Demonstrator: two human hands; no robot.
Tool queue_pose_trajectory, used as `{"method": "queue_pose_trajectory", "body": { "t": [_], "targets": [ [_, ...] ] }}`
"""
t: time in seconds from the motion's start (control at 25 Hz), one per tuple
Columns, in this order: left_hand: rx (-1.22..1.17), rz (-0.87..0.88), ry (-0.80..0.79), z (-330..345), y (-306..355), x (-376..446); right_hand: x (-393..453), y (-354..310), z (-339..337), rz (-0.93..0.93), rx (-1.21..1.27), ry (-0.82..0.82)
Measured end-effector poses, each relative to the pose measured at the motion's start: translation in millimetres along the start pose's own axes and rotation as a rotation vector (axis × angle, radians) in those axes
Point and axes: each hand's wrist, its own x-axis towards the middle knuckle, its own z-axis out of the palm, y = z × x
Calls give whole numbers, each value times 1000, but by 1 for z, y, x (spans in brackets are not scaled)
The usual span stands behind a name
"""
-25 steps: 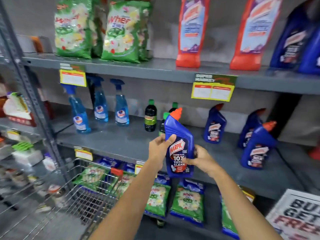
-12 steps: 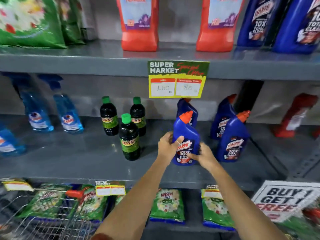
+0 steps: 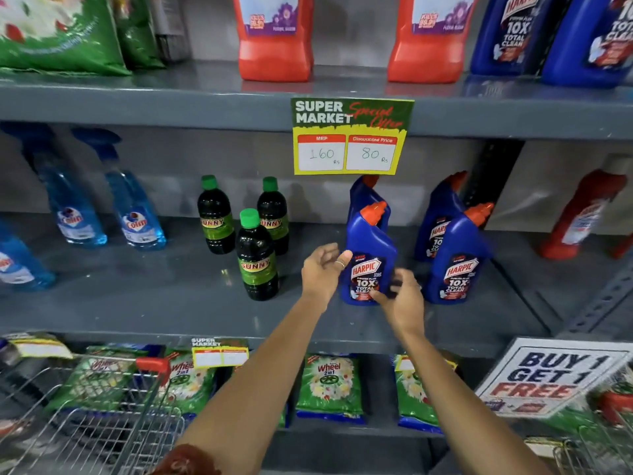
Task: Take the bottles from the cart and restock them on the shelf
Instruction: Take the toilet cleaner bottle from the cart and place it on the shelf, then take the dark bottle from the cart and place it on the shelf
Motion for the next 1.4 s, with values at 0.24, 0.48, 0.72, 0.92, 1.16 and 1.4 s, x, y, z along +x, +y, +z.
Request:
{"method": "queue_pose_trajectory", "body": {
  "t": [0.24,0.48,0.72,0.92,1.16,1.4],
  "targets": [
    [70,-1,262,-122,-9,-50,-70,-37,53,-218,-12,-96],
    [83,-144,619,-286,-46,-129,-164,-89,167,-370,0,-629],
    [125,-388,836,-428,-102,-196,-257,-132,294,-442,-205,-1114],
    [75,-670,922,-507,-173,-235,-327,-124,397,-447,-551,-1404],
    [-25,-893,933,-548,-272,-260,-402,-47,478,-159,-920,-1658],
    [-66,-1045,809,-563,-342,-250,-434,27,500,61,-1025,-1709]
  ]
}}
